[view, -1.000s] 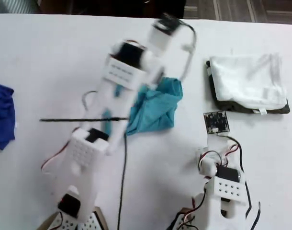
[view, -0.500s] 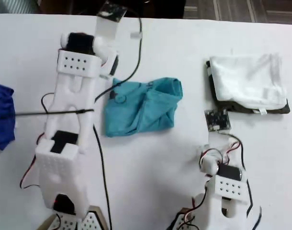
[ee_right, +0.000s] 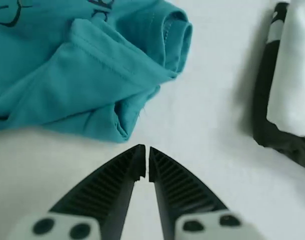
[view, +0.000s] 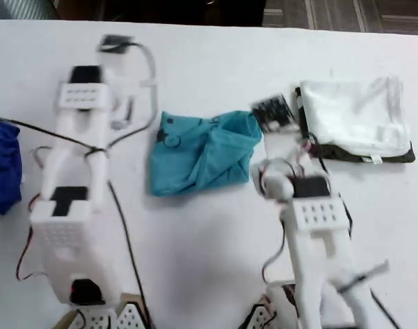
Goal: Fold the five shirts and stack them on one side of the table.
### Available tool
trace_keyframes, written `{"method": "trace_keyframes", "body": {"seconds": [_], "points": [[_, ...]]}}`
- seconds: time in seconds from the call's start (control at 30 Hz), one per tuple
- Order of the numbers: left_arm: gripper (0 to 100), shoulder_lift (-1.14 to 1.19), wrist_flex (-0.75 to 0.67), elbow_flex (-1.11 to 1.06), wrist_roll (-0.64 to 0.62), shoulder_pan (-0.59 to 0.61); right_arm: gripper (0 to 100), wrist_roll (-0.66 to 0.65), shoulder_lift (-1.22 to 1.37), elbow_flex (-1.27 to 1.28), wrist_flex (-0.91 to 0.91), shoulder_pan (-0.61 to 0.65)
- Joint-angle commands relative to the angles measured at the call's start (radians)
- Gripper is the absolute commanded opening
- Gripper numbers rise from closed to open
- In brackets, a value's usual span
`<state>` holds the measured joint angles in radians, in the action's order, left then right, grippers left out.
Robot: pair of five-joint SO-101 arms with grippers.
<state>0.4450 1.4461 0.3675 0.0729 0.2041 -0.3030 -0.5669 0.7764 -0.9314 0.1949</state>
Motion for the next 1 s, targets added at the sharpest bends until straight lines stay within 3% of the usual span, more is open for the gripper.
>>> {"method": "trace_keyframes", "body": {"seconds": [0.0,0.2,0.53,0.97], "points": [[3,-0.074,-0.015,-0.045,0.051,0.114,1.9,0.014,0.225,-0.213,-0.013,0.071],[3,-0.074,-0.018,-0.137,0.058,0.284,1.9,0.031,0.536,-0.582,-0.159,0.176],[3,-0.086,-0.072,-0.282,0.086,0.462,1.9,0.071,0.938,-1.152,-0.375,0.326],[3,-0.516,-0.404,-0.875,0.126,0.465,1.9,0.068,1.356,-1.599,-0.624,0.320]]}}
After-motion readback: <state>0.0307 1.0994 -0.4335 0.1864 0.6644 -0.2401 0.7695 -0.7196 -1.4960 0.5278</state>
